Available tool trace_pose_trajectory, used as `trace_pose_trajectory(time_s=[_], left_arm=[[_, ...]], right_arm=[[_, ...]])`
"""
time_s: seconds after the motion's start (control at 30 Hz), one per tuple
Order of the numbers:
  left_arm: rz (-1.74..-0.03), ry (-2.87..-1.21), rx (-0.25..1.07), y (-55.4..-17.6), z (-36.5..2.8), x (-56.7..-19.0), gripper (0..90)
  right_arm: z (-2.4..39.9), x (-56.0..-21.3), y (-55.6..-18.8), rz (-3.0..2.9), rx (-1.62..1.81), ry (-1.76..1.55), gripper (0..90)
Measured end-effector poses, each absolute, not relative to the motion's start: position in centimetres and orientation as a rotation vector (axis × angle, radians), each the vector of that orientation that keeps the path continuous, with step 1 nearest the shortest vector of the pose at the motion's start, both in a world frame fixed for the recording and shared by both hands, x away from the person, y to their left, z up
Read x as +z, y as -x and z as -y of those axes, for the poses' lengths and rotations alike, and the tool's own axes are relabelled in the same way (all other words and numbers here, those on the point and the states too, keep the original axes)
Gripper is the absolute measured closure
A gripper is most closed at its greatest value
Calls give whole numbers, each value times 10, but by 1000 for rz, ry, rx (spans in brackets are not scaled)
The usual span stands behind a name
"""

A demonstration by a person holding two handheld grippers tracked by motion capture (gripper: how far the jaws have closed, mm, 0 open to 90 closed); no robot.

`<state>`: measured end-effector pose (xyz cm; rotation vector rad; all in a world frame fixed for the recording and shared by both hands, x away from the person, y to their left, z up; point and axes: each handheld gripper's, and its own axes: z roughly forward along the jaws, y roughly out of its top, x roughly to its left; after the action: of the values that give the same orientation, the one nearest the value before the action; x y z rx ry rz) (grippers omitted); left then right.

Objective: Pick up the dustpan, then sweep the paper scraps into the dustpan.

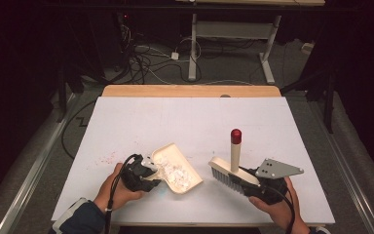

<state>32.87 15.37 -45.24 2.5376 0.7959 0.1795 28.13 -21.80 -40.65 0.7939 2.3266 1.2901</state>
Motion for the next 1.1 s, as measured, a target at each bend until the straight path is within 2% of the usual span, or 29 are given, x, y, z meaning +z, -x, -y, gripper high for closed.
trace_pose_trajectory(time_s=[1.1], left_arm=[[-960, -2460, 242, -336, -186, -451, 635]], right_arm=[[225, -400, -284, -2458, 1285, -826, 675]])
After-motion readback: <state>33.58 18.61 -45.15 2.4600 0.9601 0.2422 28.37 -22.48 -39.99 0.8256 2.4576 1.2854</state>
